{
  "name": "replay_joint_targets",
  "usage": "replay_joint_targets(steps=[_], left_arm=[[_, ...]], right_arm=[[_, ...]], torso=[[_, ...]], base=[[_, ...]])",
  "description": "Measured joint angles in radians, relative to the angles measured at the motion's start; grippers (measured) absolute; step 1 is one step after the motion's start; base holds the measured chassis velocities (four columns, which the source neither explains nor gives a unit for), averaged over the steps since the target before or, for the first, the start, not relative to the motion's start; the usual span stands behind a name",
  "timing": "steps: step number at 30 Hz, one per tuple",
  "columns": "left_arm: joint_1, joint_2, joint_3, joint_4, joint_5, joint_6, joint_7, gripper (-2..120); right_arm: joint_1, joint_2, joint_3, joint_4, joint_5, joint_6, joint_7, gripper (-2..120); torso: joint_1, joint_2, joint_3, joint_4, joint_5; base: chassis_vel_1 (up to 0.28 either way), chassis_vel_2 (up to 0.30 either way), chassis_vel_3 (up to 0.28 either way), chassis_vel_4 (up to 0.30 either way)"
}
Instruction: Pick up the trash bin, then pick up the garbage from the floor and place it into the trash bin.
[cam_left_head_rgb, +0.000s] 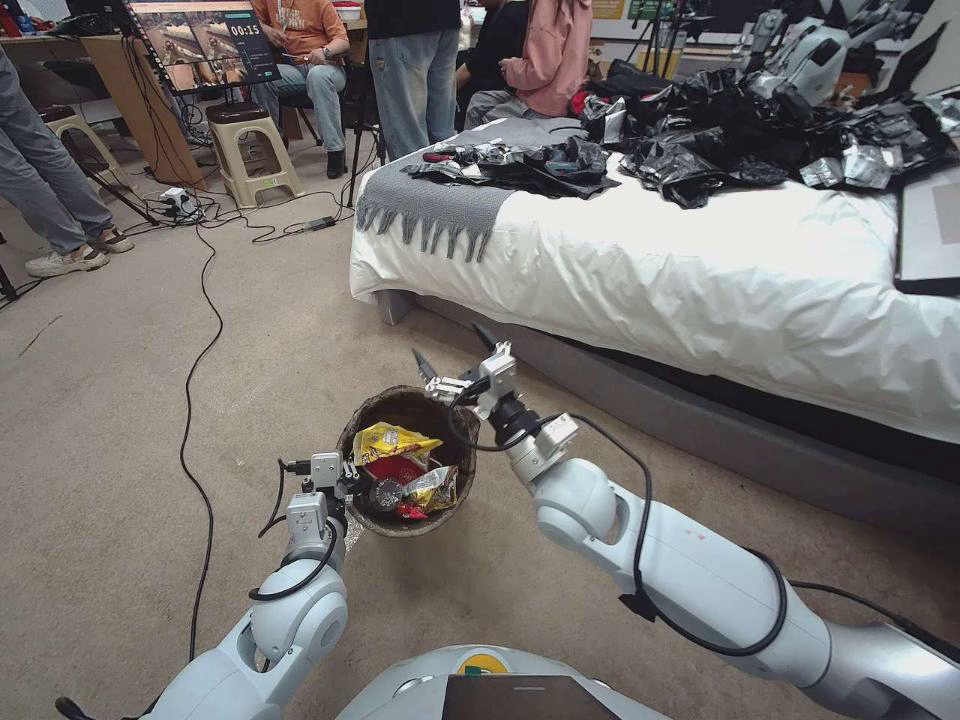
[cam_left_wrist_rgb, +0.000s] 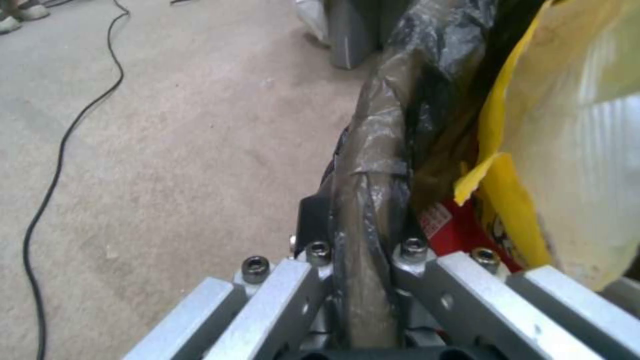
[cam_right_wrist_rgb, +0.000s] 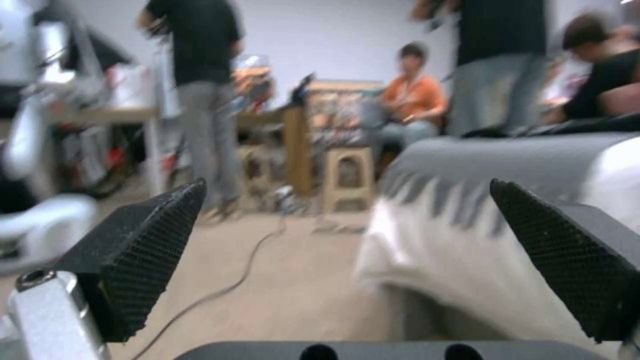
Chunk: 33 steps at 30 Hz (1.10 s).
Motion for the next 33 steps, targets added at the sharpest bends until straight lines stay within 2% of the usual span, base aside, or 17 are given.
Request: replay_joint_targets(steps=[2, 5, 7, 9, 10, 19, 21, 23, 24, 25, 33], left_arm=[[0.0, 0.0, -0.001, 0.0, 0.0, 0.0, 0.0, 0], [0.0, -0.001, -0.001, 0.001, 0.0, 0.0, -0.001, 0], [-0.001, -0.002, -0.002, 0.003, -0.001, -0.001, -0.002, 0], [-0.001, -0.002, -0.002, 0.003, -0.001, -0.001, -0.002, 0], [-0.002, -0.003, -0.003, 0.007, -0.001, -0.003, -0.002, 0], [-0.004, -0.005, -0.003, 0.012, 0.0, -0.009, -0.003, 0], [-0.004, -0.006, -0.004, 0.013, 0.0, -0.011, -0.003, 0], [-0.004, -0.006, -0.004, 0.013, 0.0, -0.011, -0.003, 0], [-0.004, -0.008, -0.008, 0.015, 0.004, -0.013, -0.003, 0], [-0.003, -0.008, -0.009, 0.015, 0.004, -0.014, -0.003, 0], [-0.003, -0.01, -0.026, 0.015, 0.005, -0.017, -0.005, 0]], right_arm=[[-0.008, -0.005, 0.02, 0.013, 0.003, 0.0, 0.005, 100], [-0.027, -0.013, 0.055, 0.037, 0.01, -0.004, 0.018, 100], [-0.07, -0.032, 0.128, 0.076, 0.016, -0.016, 0.044, 100], [-0.07, -0.032, 0.128, 0.076, 0.016, -0.016, 0.044, 100], [-0.136, -0.051, 0.209, 0.1, 0.024, -0.04, 0.07, 100], [-0.257, -0.067, 0.359, 0.117, 0.015, -0.074, 0.106, 100], [-0.306, -0.063, 0.425, 0.118, 0.004, -0.092, 0.127, 100], [-0.306, -0.063, 0.425, 0.118, 0.004, -0.092, 0.127, 100], [-0.355, -0.051, 0.494, 0.113, -0.01, -0.121, 0.15, 100], [-0.372, -0.046, 0.515, 0.11, -0.015, -0.132, 0.157, 100], [-0.536, -0.005, 0.648, 0.096, -0.079, -0.209, 0.18, 100]], torso=[[0.0, 0.0, 0.0, -0.0004, -0.0001], [0.0, 0.0, 0.0, 0.0004, 0.0002], [0.0, 0.0, 0.0, 0.0003, -0.0001], [0.0, 0.0, 0.0, 0.0003, -0.0001], [0.0, 0.0, 0.0, 0.0001, 0.0005], [0.0, 0.0, 0.0, -0.0005, 0.0003], [0.0, 0.0, 0.0, -0.0003, 0.0], [0.0, 0.0, 0.0, -0.0003, 0.0], [0.0, 0.0, 0.0, -0.0001, 0.0001], [0.0, 0.0, 0.0, 0.0, 0.0001], [0.0, 0.0, 0.0, 0.0, 0.0001]], base=[[0.0, 0.0, 0.0, 0.0], [0.0, 0.0, 0.0, 0.0], [0.0, 0.0, 0.0, 0.0], [0.0, 0.0, 0.0, 0.0], [0.0, 0.0, 0.0, 0.0], [0.0, 0.0, 0.0, 0.0], [0.0, 0.0, 0.0, 0.0], [0.0, 0.0, 0.0, 0.0], [0.0, 0.0, 0.0, 0.0], [0.0, 0.0, 0.0, 0.0], [0.0, 0.0, 0.0, 0.0]])
